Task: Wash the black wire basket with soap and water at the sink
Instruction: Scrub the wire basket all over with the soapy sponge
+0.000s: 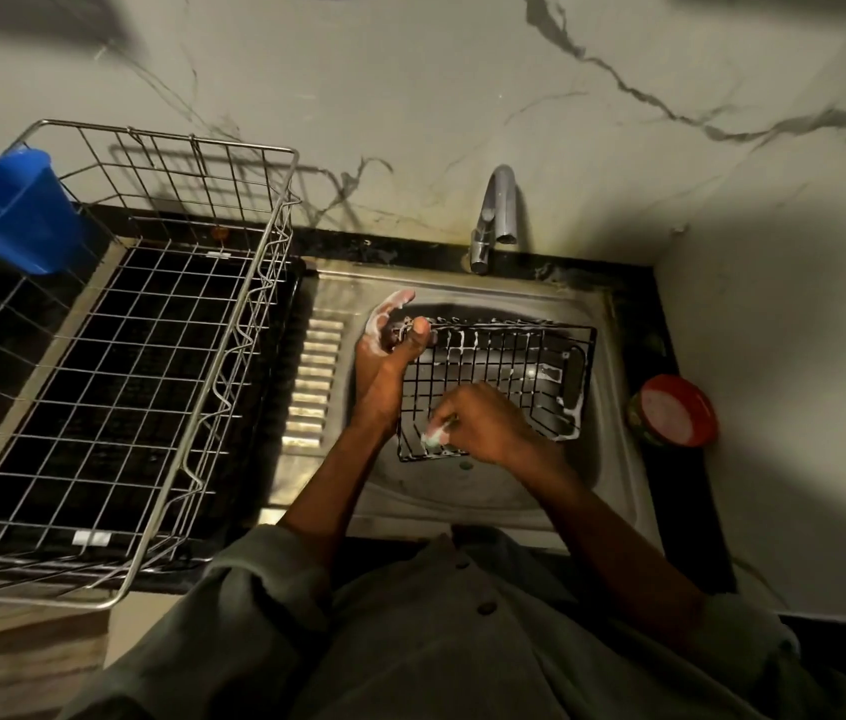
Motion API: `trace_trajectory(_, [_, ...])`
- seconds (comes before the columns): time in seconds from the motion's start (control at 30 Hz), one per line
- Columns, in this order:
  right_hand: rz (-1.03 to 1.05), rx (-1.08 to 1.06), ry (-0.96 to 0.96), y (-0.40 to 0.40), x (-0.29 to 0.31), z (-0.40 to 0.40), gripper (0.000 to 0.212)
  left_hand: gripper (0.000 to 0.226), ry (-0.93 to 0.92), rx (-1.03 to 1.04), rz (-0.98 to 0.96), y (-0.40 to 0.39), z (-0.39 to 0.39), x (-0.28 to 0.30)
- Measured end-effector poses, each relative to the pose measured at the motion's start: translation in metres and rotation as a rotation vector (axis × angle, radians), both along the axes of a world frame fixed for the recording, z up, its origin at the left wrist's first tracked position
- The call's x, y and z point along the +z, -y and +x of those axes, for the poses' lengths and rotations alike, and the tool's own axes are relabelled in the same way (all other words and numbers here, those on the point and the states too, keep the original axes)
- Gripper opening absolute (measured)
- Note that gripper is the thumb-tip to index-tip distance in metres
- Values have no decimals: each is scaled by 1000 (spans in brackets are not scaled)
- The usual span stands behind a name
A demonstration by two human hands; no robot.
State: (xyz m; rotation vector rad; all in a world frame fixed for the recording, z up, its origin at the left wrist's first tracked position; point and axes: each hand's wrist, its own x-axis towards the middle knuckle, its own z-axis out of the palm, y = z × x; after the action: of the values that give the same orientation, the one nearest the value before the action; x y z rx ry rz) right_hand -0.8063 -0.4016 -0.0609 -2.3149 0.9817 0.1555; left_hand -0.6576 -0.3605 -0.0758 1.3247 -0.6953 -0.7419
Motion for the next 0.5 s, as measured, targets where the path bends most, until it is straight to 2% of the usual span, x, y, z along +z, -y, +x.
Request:
trace_trajectory(0.1, [153,48,-34,11,14,-22,22,58,-65,48,-23,-4,-1,-1])
trace_trajectory(0.23, [-163,-267,84,11,3,-2,20,49,-51,30,-28,-4,-7,2])
trace_trajectory(0.3, [-209,-192,62,6,-4,7,21,42,1,14,-37,-3,-8,5])
trace_trajectory(0.43, [56,-11,-36,14,1,-31,22,30,3,0,-73,-4,-4,6])
trace_trajectory(0.5, [37,-18,-46,19,3,-45,24,26,-4,-4,-68,-5,-5,8])
